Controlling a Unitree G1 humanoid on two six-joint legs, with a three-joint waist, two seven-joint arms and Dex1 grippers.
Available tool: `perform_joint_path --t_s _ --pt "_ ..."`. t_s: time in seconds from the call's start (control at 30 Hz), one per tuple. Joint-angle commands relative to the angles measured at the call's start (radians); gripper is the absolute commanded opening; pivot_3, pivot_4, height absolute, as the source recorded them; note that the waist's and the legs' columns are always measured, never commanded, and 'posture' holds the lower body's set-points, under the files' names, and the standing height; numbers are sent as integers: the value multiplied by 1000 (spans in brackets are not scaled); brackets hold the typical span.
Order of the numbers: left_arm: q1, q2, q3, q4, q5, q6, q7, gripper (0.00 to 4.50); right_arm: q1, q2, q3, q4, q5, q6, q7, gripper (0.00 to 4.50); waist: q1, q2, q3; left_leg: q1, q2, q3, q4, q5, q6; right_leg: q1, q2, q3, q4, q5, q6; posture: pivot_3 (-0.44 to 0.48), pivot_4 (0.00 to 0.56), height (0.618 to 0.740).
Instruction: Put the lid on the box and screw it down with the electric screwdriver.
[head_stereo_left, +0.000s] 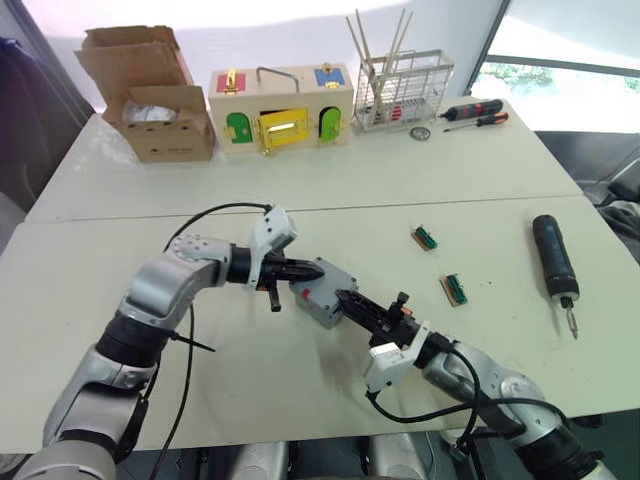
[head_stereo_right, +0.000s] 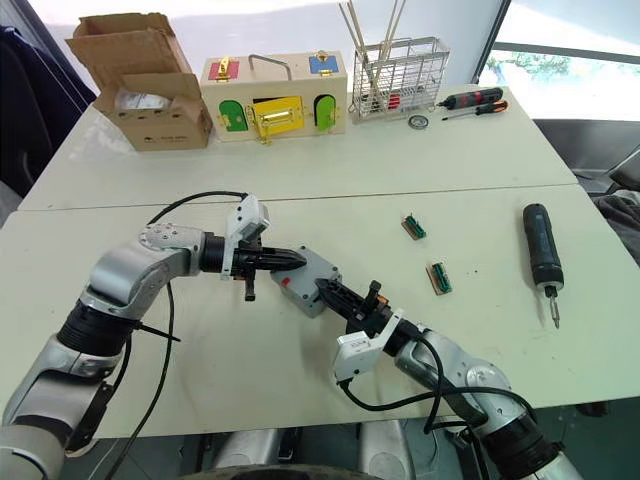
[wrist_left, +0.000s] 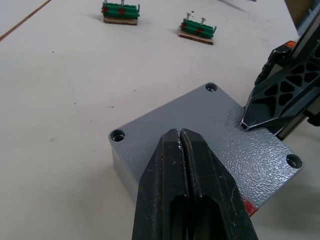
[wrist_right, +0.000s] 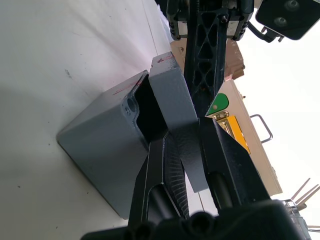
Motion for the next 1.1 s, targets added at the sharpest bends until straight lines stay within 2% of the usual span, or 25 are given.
perform_joint_path --t_s 0.03,0.13,0.2,0.3,0.67,1.07,1.1 --pt "24 -3 -51 17 64 -22 8 0 37 -19 19 27 -9 2 14 1119 1 1 -2 0 0 0 0 0 0 0 0 0 0 0 0 0 150 739" --pt "26 -4 -78 26 104 -35 15 0 50 -23 16 30 2 7 19 2420 -2 -1 -5 4 0 0 0 0 1 4 0 0 -1 0 0 0 150 739" --pt "35 -4 -98 29 129 -40 20 0 56 -29 12 26 -7 10 12 3197 -3 0 -8 16 0 0 -4 -4 7 17 0 0 -4 -1 1 0 150 739" --pt "48 -4 -127 54 182 -71 40 0 59 -36 7 23 -10 10 3 4058 -2 -1 -12 31 1 0 -5 -10 12 30 0 0 -4 -7 -1 0 150 739" --pt "58 -2 -142 129 264 -113 65 0 65 -49 -1 29 -10 4 -6 4058 -2 -1 -33 34 6 0 -5 -12 12 33 2 0 -4 -11 -4 0 150 739" --pt "70 -23 -127 111 261 -116 82 0 78 -56 -22 38 37 5 -9 4058 0 1 -32 33 7 0 -4 -13 11 32 2 0 -4 -11 -4 0 150 739" --pt "70 -24 -124 107 259 -116 83 0 81 -56 -30 37 49 7 -9 3767 0 1 -32 33 7 0 -4 -13 11 32 2 0 -4 -11 -4 0 150 739"
